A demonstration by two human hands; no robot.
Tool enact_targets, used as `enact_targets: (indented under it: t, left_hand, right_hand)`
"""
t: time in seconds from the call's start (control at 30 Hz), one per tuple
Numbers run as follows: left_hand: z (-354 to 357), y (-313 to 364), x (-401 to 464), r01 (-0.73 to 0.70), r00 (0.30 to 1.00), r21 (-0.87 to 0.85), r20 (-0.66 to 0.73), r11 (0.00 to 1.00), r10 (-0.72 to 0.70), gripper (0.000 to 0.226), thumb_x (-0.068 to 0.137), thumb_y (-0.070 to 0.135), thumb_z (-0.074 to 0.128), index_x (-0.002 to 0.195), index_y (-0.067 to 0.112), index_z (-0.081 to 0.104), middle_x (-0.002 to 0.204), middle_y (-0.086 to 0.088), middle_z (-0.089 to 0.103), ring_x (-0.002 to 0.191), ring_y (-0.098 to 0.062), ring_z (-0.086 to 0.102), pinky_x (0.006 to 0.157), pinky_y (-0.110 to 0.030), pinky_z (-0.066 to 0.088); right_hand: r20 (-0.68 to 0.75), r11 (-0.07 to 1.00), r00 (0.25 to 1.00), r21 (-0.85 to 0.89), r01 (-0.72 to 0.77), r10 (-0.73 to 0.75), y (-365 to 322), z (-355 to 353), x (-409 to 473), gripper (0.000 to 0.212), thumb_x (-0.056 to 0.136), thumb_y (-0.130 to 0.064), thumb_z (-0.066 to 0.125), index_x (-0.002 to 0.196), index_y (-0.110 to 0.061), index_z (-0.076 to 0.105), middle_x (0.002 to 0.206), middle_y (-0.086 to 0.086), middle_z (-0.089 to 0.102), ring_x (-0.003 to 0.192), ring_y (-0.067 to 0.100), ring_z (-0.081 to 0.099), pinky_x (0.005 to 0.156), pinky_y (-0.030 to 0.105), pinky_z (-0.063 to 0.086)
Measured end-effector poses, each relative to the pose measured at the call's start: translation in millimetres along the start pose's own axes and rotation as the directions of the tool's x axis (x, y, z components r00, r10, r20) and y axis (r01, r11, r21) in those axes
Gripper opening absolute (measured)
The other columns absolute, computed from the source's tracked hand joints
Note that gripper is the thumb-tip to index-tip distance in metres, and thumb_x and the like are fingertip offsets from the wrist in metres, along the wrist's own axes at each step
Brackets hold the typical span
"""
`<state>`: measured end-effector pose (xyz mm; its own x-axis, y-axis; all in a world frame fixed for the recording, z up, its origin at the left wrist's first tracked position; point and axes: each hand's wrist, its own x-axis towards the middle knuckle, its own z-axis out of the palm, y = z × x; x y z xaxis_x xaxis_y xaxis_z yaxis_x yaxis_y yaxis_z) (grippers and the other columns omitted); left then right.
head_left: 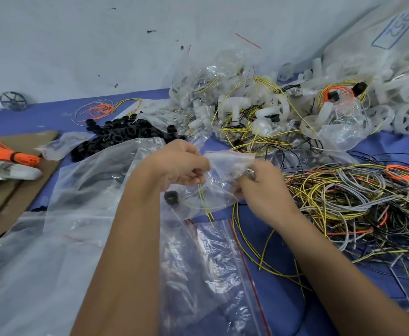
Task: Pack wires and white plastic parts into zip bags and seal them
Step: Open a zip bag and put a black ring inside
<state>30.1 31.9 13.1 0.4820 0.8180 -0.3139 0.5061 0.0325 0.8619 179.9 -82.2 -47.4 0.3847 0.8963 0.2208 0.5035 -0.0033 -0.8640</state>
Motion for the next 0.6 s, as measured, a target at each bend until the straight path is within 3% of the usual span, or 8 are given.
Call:
enact_targets:
  t: [0.03, 0.1, 0.2, 0.27, 0.33, 0.43, 0.53, 0.6]
  left_hand:
    - [-2, 1, -1, -0.002, 1.0, -0.01, -0.018, 1.0, 0.002, 0.022, 0.091, 0.0, 0.068, 0.074, 0.008, 0.056, 0.05, -0.001, 0.059, 0.044, -0.01, 0.063, 0.041, -0.017, 0.048]
    - [-5, 4, -4, -0.012, 0.998, -0.04, -0.063, 0.999, 0.01, 0.02, 0.091, 0.0, 0.066, 0.075, 0.008, 0.056, 0.047, 0.0, 0.057, 0.041, -0.009, 0.06, 0.04, -0.016, 0.046]
    - [-6, 12, -10, -0.04, 0.998, -0.039, -0.053, 0.998, 0.038, 0.018, 0.091, 0.001, 0.065, 0.076, 0.008, 0.058, 0.049, -0.001, 0.059, 0.041, -0.01, 0.06, 0.04, -0.016, 0.045]
    - [-2, 17, -14, -0.068, 0.998, -0.014, -0.001, 0.998, 0.068, 0.018, 0.091, 0.002, 0.067, 0.077, 0.008, 0.057, 0.051, -0.003, 0.062, 0.043, -0.011, 0.062, 0.041, -0.016, 0.046]
    - [6, 23, -18, -0.086, 0.994, 0.029, 0.066, 0.996, 0.084, 0.014, 0.091, 0.003, 0.068, 0.082, 0.007, 0.058, 0.053, -0.004, 0.064, 0.045, -0.012, 0.064, 0.042, -0.017, 0.047]
    - [19, 31, -22, -0.115, 0.981, 0.12, 0.168, 0.986, 0.094, 0.011, 0.091, 0.005, 0.07, 0.088, 0.005, 0.059, 0.056, -0.007, 0.067, 0.048, -0.014, 0.066, 0.044, -0.018, 0.049]
    - [28, 35, -25, -0.133, 0.966, 0.156, 0.241, 0.979, 0.093, 0.012, 0.091, 0.005, 0.069, 0.09, 0.004, 0.057, 0.057, -0.008, 0.067, 0.05, -0.016, 0.067, 0.046, -0.019, 0.051]
    - [31, 37, -27, -0.132, 0.961, 0.138, 0.26, 0.982, 0.092, 0.011, 0.092, 0.003, 0.068, 0.092, 0.003, 0.057, 0.056, -0.008, 0.067, 0.049, -0.016, 0.067, 0.045, -0.019, 0.051]
  right_hand:
    - [-0.013, 0.989, 0.999, -0.148, 0.027, -0.03, 1, -1, 0, 0.022, 0.09, 0.002, 0.052, 0.073, -0.006, 0.063, 0.066, 0.008, 0.063, 0.059, 0.024, 0.06, 0.054, 0.022, 0.044]
    - [-0.003, 0.952, 0.995, -0.293, 0.09, -0.096, -2, -2, -2, 0.028, 0.088, 0.005, 0.052, 0.064, -0.01, 0.049, 0.059, 0.002, 0.049, 0.055, 0.021, 0.043, 0.05, 0.026, 0.029]
    - [0.115, 0.886, 0.979, -0.418, 0.202, -0.169, -4, -4, -1, 0.019, 0.084, 0.01, 0.051, 0.08, -0.002, 0.065, 0.08, 0.013, 0.06, 0.078, 0.03, 0.053, 0.067, 0.038, 0.04]
    - [0.177, 0.864, 0.96, -0.423, 0.272, -0.216, -5, -3, -1, 0.028, 0.085, 0.01, 0.052, 0.098, -0.002, 0.073, 0.095, 0.015, 0.064, 0.092, 0.033, 0.058, 0.078, 0.042, 0.048]
    - [0.172, 0.866, 0.949, -0.391, 0.314, -0.266, -7, -3, -3, 0.032, 0.089, -0.001, 0.053, 0.11, -0.011, 0.074, 0.097, 0.006, 0.062, 0.094, 0.031, 0.06, 0.077, 0.043, 0.05]
    - [0.133, 0.835, 0.942, -0.438, 0.335, -0.308, -6, -6, -6, 0.028, 0.088, -0.017, 0.05, 0.104, -0.019, 0.072, 0.085, -0.003, 0.053, 0.085, 0.028, 0.056, 0.063, 0.041, 0.047]
    - [0.108, 0.836, 0.946, -0.444, 0.322, -0.306, -4, -7, -3, 0.01, 0.086, -0.007, 0.06, 0.087, -0.013, 0.069, 0.08, -0.003, 0.049, 0.08, 0.032, 0.058, 0.061, 0.037, 0.044]
    - [0.056, 0.871, 0.97, -0.43, 0.238, -0.237, -2, -6, -1, 0.014, 0.082, -0.004, 0.064, 0.083, -0.017, 0.059, 0.076, -0.006, 0.048, 0.072, 0.025, 0.056, 0.058, 0.028, 0.039]
